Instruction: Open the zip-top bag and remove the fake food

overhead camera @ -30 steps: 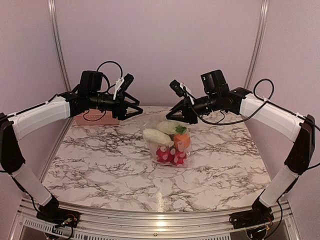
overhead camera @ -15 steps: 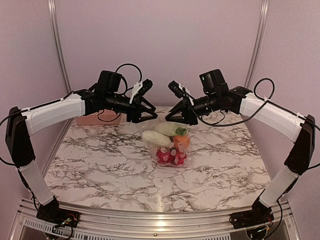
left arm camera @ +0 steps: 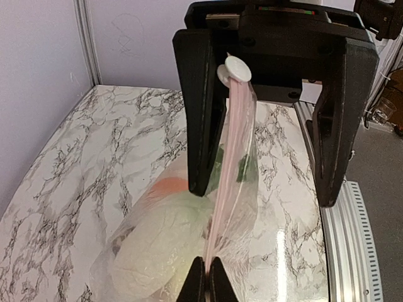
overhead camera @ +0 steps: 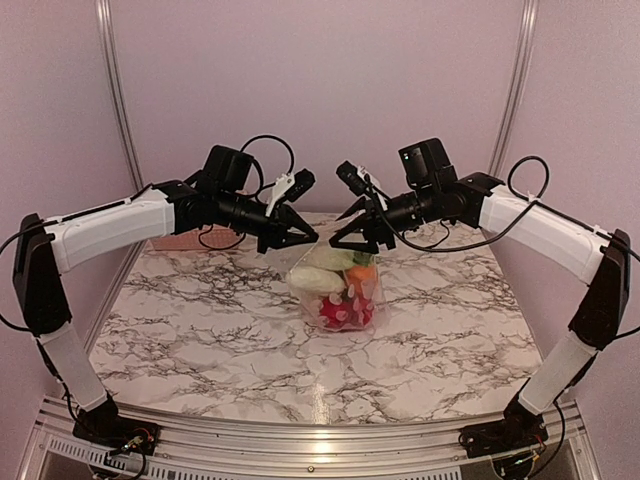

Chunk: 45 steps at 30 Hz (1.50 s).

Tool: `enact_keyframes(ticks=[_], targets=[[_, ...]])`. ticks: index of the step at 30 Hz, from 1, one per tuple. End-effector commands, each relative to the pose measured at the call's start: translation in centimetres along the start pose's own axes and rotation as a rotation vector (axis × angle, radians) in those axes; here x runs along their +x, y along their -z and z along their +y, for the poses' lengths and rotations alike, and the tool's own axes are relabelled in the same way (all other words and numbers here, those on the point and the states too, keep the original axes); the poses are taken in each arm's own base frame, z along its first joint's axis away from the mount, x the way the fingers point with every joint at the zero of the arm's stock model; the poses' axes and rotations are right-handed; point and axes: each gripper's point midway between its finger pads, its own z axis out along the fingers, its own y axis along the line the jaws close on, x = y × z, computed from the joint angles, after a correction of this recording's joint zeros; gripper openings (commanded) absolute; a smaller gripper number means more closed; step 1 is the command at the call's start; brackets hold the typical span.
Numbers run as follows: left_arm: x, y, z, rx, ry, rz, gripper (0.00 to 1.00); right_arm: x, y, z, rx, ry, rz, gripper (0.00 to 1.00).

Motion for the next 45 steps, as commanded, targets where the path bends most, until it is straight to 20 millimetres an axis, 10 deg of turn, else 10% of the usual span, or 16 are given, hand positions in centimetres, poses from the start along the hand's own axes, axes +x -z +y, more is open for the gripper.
enact_keyframes(ticks=[1,7,28,45], targets=[[-0.1,2.8,1.2,-0.065,0.087,-0.047,0.0,-1.4,1.9,-0.6,0.055,-0.028,-0.051,0.67],[-0.5,4.7,1.3,-0.093,0.108,-0.13,0.0,-1.6,5.1,-1.9,0.098,-0.093,-0.187,0.75],[-0.2,5.6,-1.1,-0.109,-0.044,-0.068,0.0,-4.6,3.5,-2.0,-0.005,-0.058,-0.242,0.75],[0.0,5.6,-1.4,-0.126,-0.071,-0.06,0.0,-3.7,1.0,-0.4,-0.085,-0.061,-0.173,0.12]])
